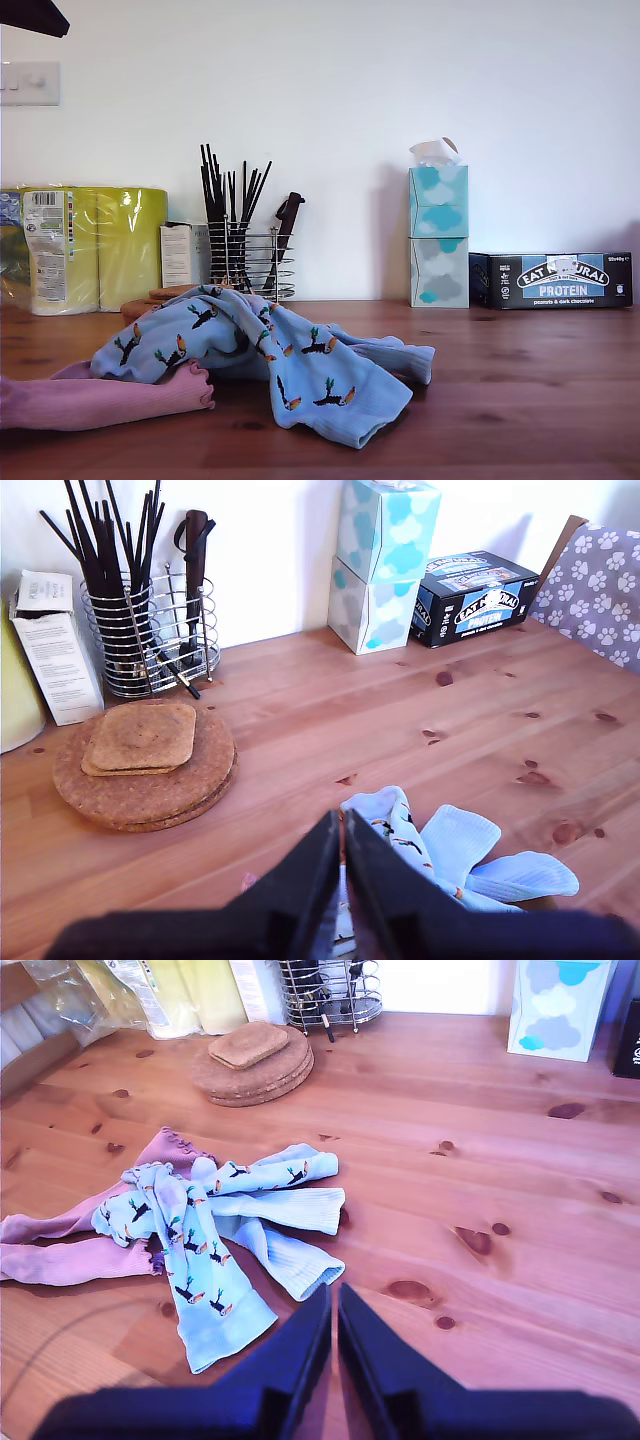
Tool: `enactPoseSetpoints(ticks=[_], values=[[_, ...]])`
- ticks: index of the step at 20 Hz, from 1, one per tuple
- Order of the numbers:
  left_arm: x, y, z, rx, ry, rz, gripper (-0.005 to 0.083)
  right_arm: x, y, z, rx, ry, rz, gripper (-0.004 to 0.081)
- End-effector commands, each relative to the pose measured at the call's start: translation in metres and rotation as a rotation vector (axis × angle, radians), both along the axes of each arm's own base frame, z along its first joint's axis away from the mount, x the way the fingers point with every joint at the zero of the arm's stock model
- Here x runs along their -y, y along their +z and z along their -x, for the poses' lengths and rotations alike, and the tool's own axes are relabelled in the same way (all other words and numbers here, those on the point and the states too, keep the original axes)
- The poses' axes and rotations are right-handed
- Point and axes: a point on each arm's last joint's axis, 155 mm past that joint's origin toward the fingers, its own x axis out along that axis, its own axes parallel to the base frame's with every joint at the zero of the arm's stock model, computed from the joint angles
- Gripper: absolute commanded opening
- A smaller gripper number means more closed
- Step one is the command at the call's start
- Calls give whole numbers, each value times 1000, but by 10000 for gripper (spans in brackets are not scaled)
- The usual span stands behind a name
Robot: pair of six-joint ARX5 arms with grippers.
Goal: Pair up the socks based on colour and pattern, by placing each sock on top of its pair
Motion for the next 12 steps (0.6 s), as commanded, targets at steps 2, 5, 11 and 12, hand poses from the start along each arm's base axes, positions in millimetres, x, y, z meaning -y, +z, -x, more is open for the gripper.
enactPoseSetpoints(ticks=[2, 5, 11, 12], values=[[1, -2, 2, 5, -15, -21, -22, -4, 7, 0, 21, 21, -18, -13], [5, -30, 16, -58, -100, -134, -22, -7, 8, -5, -1, 28, -7, -13], [31, -84, 64, -201, -358, -310, -22, -32, 5, -10, -99, 197, 164, -13], [36, -89, 68, -203, -395, -337, -22, -37, 3, -11, -126, 227, 191, -13]])
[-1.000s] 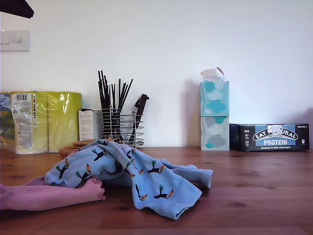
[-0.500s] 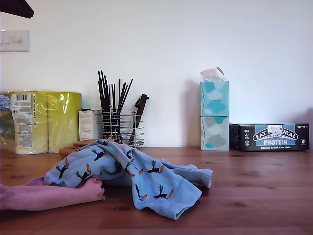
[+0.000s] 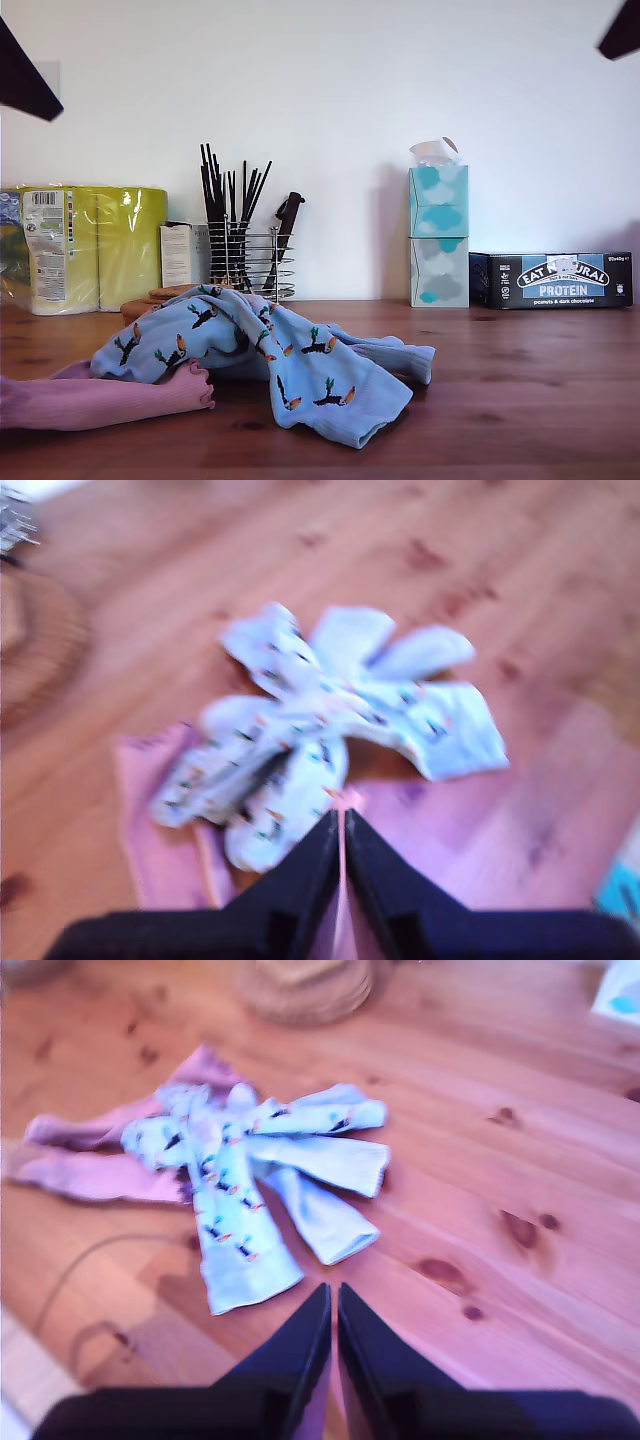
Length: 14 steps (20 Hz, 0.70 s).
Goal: Pair up the socks based on colour and pattern, by placing each sock on top of its pair
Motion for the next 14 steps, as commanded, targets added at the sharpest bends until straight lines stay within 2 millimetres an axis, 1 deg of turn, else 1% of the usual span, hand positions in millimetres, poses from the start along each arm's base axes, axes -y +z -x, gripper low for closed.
enactPoseSetpoints(ticks=[1, 4, 8, 9, 10, 12, 13, 14], values=[[5, -5, 6, 4, -52, -33, -22, -9, -5, 1, -31, 58, 48, -13], [13, -13, 14, 0, -126, -69, -22, -30, -24, -1, -127, 132, 94, -13], [12, -17, 14, -17, -123, -76, -22, -61, -66, -5, -243, 220, 158, -12], [12, -17, 14, -18, -123, -77, -22, -69, -77, -7, -254, 256, 184, 3], [12, -17, 14, -18, -123, -77, -22, -76, -89, -10, -260, 291, 210, 41], [12, -17, 14, -18, -123, -76, -22, -85, -115, -11, -332, 314, 246, 199], [12, -17, 14, -18, -123, -76, -22, -86, -127, -12, -379, 305, 256, 252], [12, -17, 14, -19, -122, -75, -22, -89, -137, -14, -425, 298, 260, 274]])
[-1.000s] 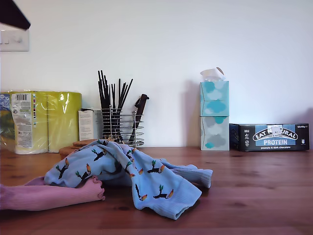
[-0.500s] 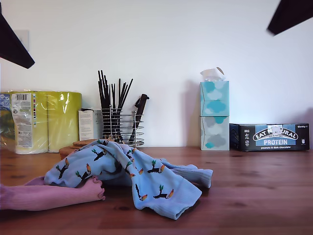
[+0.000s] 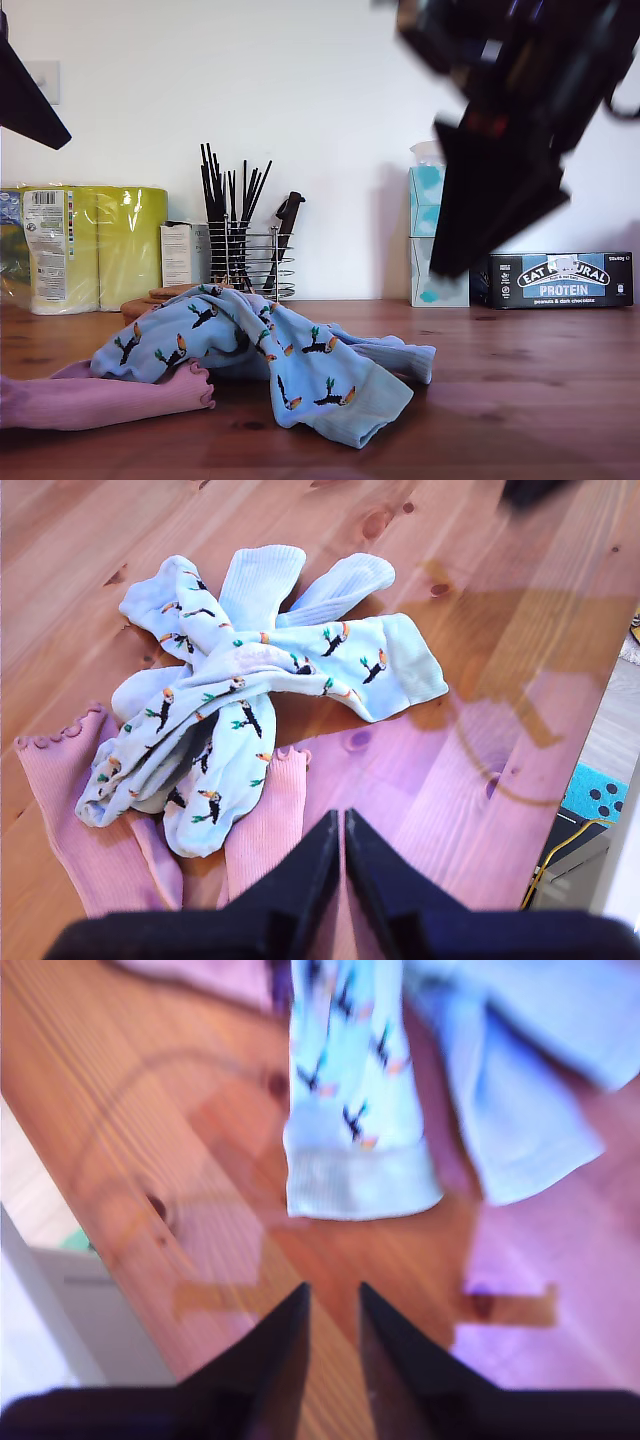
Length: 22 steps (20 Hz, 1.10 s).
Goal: Pair up the socks based on colour and pattern, by placing each sock on top of its pair
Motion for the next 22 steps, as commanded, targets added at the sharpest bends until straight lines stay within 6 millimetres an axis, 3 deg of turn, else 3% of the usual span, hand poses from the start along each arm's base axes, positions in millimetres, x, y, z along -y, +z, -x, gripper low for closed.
enactPoseSetpoints(ticks=[1, 4, 8, 22], values=[[0, 1, -1, 2, 1, 2, -22, -8, -7, -4, -39, 1, -1, 304], [0, 1, -1, 1, 1, 2, -22, -22, -12, -21, -52, 7, -1, 397], [0, 1, -1, -1, 3, 3, -22, -36, -18, -41, -53, 22, 8, 397], [0, 1, -1, -1, 4, 3, -22, -39, -76, -58, -96, 56, 99, 385]])
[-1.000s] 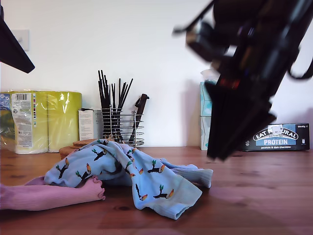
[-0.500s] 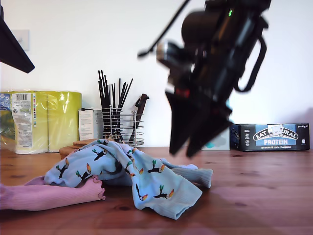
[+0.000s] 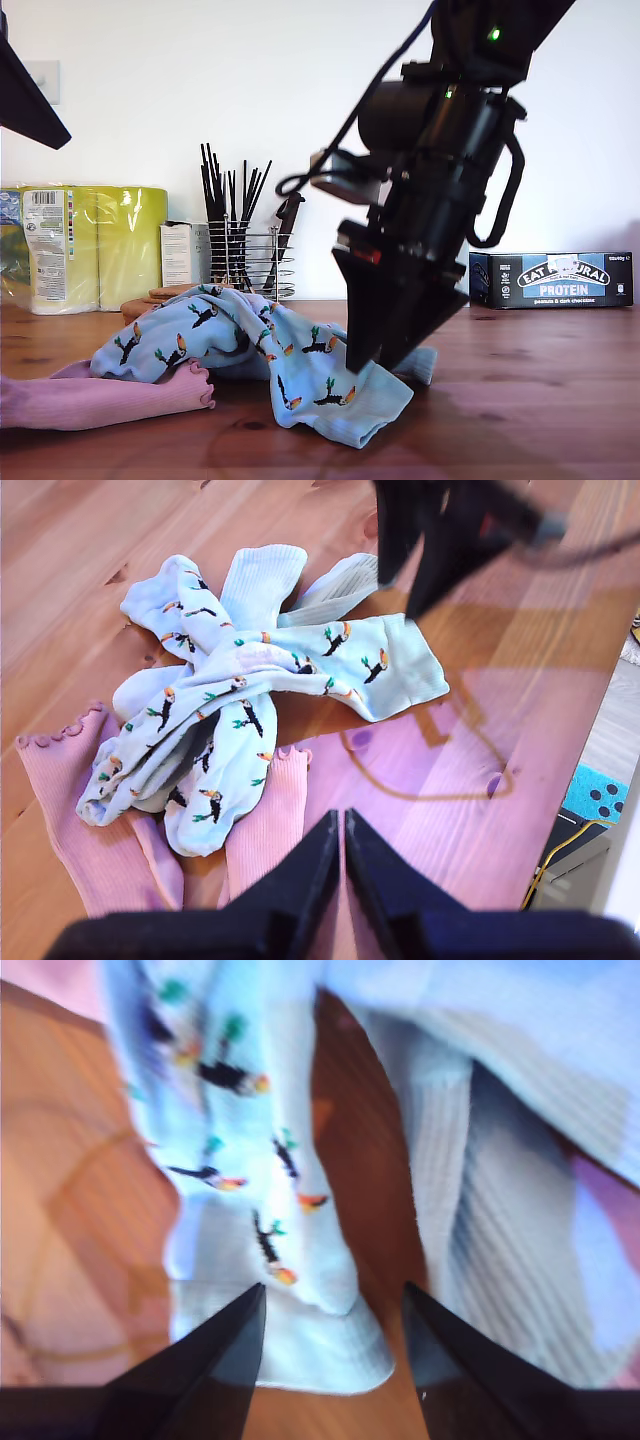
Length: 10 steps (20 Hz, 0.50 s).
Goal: Pair up the socks based on colour and pattern, by placing each sock on top of its pair
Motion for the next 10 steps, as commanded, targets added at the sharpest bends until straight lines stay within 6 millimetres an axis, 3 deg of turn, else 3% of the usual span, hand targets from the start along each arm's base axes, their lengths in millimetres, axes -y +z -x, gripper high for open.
enactPoseSetpoints(ticks=[1, 3, 6, 10], values=[[0, 1, -1, -1, 4, 3, -22, 3, -18, 3, -25, 12, 33, 380], [0, 1, -1, -10, 14, 9, -22, 4, -24, 5, -36, 12, 46, 313], [0, 1, -1, -9, 14, 8, -22, 7, -25, 16, -64, 50, 72, -23], [0, 1, -1, -9, 14, 9, -22, 6, -10, 27, -80, 68, 79, -13]])
